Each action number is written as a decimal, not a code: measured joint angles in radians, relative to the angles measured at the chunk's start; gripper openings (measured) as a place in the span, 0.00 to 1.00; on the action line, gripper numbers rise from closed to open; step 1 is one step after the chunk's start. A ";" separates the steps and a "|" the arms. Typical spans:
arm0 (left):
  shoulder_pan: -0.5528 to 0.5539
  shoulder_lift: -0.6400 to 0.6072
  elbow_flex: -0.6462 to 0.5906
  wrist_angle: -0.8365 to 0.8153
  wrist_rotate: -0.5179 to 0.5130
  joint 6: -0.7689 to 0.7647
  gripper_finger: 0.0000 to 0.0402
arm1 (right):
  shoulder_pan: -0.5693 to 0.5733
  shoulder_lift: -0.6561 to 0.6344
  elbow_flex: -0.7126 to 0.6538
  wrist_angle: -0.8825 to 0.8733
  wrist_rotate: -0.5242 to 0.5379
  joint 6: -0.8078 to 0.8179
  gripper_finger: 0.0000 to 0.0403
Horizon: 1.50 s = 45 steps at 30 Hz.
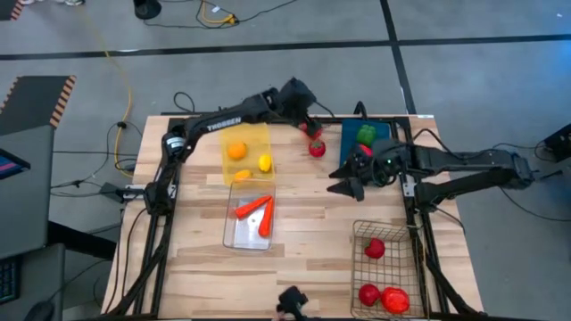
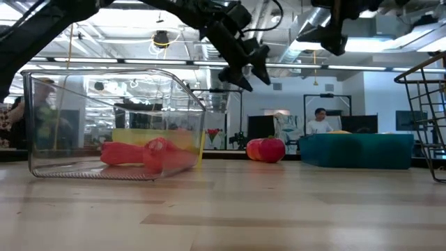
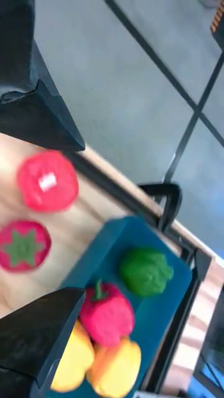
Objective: Sort produce into baskets
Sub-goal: Put the red tomato into the wire basket
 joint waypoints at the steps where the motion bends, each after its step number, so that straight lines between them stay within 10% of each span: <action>1: 0.012 0.000 0.023 -0.032 0.006 0.011 0.89 | -0.013 0.001 0.000 -0.004 0.000 -0.020 0.92; 12: 0.085 -0.058 0.102 -0.248 0.087 0.119 0.89 | -0.175 0.022 0.000 -0.010 0.253 -0.264 0.92; 23: 0.087 -0.069 0.102 -0.276 0.221 0.159 0.89 | -0.305 0.307 0.015 0.011 0.261 -0.343 0.92; 35: 0.091 -0.215 0.091 -0.288 0.127 0.211 0.89 | -0.368 0.616 0.180 -0.014 0.262 -0.387 0.92; 45: 0.091 -0.598 -0.439 -0.040 0.081 0.188 0.89 | -0.355 0.686 0.287 -0.148 0.354 -0.398 0.92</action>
